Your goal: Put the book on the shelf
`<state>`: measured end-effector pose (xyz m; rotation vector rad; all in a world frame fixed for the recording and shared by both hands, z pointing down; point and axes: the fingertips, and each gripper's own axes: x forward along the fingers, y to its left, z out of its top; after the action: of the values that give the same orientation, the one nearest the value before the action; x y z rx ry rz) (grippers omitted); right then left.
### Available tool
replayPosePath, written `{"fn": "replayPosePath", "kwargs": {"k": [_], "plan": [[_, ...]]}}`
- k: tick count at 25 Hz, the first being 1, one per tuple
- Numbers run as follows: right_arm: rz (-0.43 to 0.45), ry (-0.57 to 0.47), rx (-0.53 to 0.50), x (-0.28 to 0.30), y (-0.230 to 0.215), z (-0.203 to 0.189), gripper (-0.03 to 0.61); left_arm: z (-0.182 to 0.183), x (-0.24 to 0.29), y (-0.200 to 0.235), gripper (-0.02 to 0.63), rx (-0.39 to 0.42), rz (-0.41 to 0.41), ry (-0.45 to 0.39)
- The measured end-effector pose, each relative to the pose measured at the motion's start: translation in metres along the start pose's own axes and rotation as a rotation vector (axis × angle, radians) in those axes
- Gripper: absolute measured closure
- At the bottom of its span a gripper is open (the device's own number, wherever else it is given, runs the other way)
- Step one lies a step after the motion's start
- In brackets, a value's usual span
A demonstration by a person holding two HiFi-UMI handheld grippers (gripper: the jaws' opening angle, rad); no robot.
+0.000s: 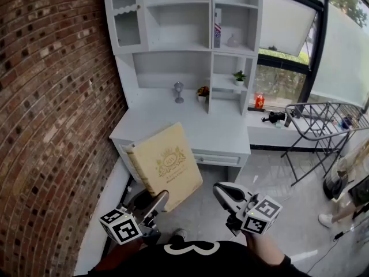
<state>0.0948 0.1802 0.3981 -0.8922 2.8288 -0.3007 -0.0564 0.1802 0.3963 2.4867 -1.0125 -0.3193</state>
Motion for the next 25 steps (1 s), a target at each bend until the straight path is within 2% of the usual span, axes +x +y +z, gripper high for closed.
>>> {"fn": "replayPosePath", "kwargs": {"k": [6,12,25], "plan": [[-0.006,-0.007,0.001,-0.010,0.006,-0.003,0.569,-0.011,-0.009,-0.003,0.427,-0.016,0.013,0.003],[0.005,-0.038,0.126,-0.017,0.002,-0.010,0.568,-0.015,-0.008,-0.010,0.428,-0.011,0.006,0.015],[-0.035,-0.053,0.140,-0.014,-0.025,-0.009,0.567,-0.007,0.021,0.002,0.428,-0.007,-0.023,0.041]]}}
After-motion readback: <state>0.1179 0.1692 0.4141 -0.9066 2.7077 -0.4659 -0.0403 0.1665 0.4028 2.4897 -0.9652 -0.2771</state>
